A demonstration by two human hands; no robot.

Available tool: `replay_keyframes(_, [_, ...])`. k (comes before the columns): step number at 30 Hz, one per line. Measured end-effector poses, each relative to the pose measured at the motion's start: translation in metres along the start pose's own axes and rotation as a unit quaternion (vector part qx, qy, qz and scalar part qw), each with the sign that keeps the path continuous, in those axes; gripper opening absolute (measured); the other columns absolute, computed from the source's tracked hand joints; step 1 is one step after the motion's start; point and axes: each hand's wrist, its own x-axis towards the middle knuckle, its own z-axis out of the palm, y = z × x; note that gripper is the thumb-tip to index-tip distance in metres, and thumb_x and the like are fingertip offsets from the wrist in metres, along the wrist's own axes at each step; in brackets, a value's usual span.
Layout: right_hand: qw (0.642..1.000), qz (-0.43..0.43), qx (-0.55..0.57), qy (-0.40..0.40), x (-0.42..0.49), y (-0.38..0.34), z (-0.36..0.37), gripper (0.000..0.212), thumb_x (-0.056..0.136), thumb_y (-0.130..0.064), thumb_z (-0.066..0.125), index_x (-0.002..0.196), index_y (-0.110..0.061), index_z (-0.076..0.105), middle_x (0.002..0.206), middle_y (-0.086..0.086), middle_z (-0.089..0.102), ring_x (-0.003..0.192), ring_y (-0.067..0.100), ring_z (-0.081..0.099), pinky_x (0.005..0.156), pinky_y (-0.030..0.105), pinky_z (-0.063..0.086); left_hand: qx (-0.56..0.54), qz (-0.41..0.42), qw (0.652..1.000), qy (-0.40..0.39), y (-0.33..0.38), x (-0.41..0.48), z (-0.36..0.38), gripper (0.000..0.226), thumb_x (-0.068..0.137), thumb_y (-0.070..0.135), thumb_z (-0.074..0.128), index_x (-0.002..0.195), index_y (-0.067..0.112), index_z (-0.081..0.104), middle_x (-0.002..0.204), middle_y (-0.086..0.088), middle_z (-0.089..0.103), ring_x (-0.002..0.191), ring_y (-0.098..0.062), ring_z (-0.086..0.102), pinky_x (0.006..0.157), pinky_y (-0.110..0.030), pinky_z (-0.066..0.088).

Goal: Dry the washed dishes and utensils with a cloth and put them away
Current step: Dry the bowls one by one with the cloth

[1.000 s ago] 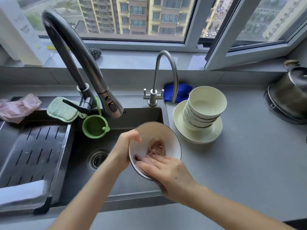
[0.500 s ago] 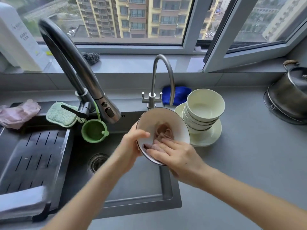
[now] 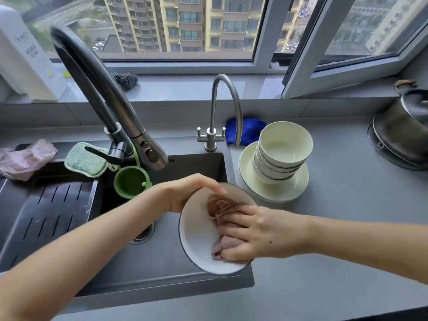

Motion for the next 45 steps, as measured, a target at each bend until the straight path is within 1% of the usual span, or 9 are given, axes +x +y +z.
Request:
replay_keyframes(9, [0.956,0.229,0.177,0.047,0.018,-0.028,-0.001,0.049,0.084,-0.012,0.045,0.131,-0.027,0.046,0.11,-0.004,0.067,0.1,0.022,0.064,0.075,0.033,0.053,-0.176,0.121,0.956,0.2,-0.05,0.007,0.003,0.047,0.04,0.02,0.059,0.083,0.005,0.069,0.086,-0.019,0.061,0.079,-0.033,0.054,0.077,-0.042,0.036])
replay_keyframes(13, [0.988,0.1,0.106,0.045,0.01,-0.027,-0.002,0.045,0.094,-0.008,0.041,0.131,-0.031,0.054,0.115,-0.001,0.066,0.109,0.021,0.06,0.1,0.03,0.042,-0.06,0.028,0.993,0.097,-0.031,-0.007,-0.005,0.02,0.041,0.013,0.056,0.056,0.005,0.067,0.058,-0.013,0.061,0.05,-0.024,0.055,0.056,-0.024,0.044])
replay_keyframes(17, [0.987,0.039,0.152,-0.04,0.008,-0.016,-0.024,0.052,0.088,-0.01,0.055,0.136,-0.031,0.049,0.121,-0.008,0.063,0.114,0.016,0.056,0.1,0.023,0.034,0.007,-0.039,0.999,0.016,-0.028,-0.002,-0.01,0.041,0.052,0.024,0.063,0.084,0.0,0.07,0.084,-0.019,0.065,0.068,-0.027,0.062,0.066,-0.027,0.05])
replay_keyframes(20, [0.896,0.152,0.41,-0.079,0.01,-0.003,-0.054,0.048,0.084,-0.012,0.068,0.125,-0.034,0.057,0.104,-0.013,0.064,0.091,0.008,0.057,0.083,0.016,0.043,-0.066,-0.049,0.997,-0.006,-0.037,0.002,-0.01,0.039,0.072,0.042,0.062,0.09,0.01,0.076,0.091,-0.011,0.072,0.079,-0.024,0.069,0.074,-0.03,0.052])
replay_keyframes(23, [0.649,0.257,0.713,-0.061,-0.008,0.017,-0.075,0.04,0.076,-0.002,0.073,0.103,-0.03,0.064,0.09,-0.012,0.065,0.079,0.004,0.059,0.071,0.017,0.047,-0.062,0.029,0.998,-0.011,-0.049,0.003,-0.019,0.058,0.085,0.063,0.042,0.126,0.026,0.061,0.125,-0.004,0.063,0.116,-0.025,0.059,0.103,-0.047,0.041])
replay_keyframes(25, [0.571,0.266,0.775,-0.048,-0.018,0.027,-0.074,0.042,0.072,0.003,0.072,0.104,-0.023,0.067,0.095,-0.004,0.069,0.084,0.01,0.064,0.073,0.022,0.052,0.005,0.153,0.987,0.04,-0.046,-0.004,-0.023,0.068,0.082,0.072,0.037,0.13,0.028,0.056,0.131,0.001,0.06,0.123,-0.018,0.054,0.107,-0.045,0.037])
replay_keyframes(33, [0.494,0.281,0.823,0.003,-0.022,0.048,-0.054,0.084,0.06,-0.027,0.089,0.129,0.001,0.051,0.116,0.013,0.065,0.102,0.024,0.064,0.083,0.031,0.053,0.116,0.259,0.955,-0.083,0.004,-0.02,-0.018,0.039,0.068,0.043,0.079,0.097,0.019,0.068,0.093,-0.001,0.066,0.087,-0.012,0.06,0.076,-0.021,0.048])
replay_keyframes(40, [0.543,0.299,0.776,0.12,-0.026,0.053,-0.066,0.073,0.061,0.009,0.071,0.127,-0.02,0.06,0.131,0.004,0.06,0.124,0.018,0.054,0.094,0.025,0.046,0.059,0.265,0.961,-0.054,-0.011,-0.012,-0.015,0.048,0.056,0.04,0.088,0.084,0.007,0.066,0.075,-0.004,0.063,0.067,-0.01,0.059,0.063,-0.018,0.048])
replay_keyframes(45, [0.466,0.342,0.781,0.237,-0.024,0.05,-0.056,0.054,0.072,0.005,0.064,0.122,-0.015,0.063,0.117,0.007,0.065,0.112,0.018,0.059,0.094,0.026,0.049,0.028,0.284,0.956,-0.065,-0.012,-0.019,-0.008,0.035,0.059,0.037,0.086,0.082,0.015,0.071,0.078,0.0,0.068,0.071,-0.01,0.063,0.064,-0.019,0.051])
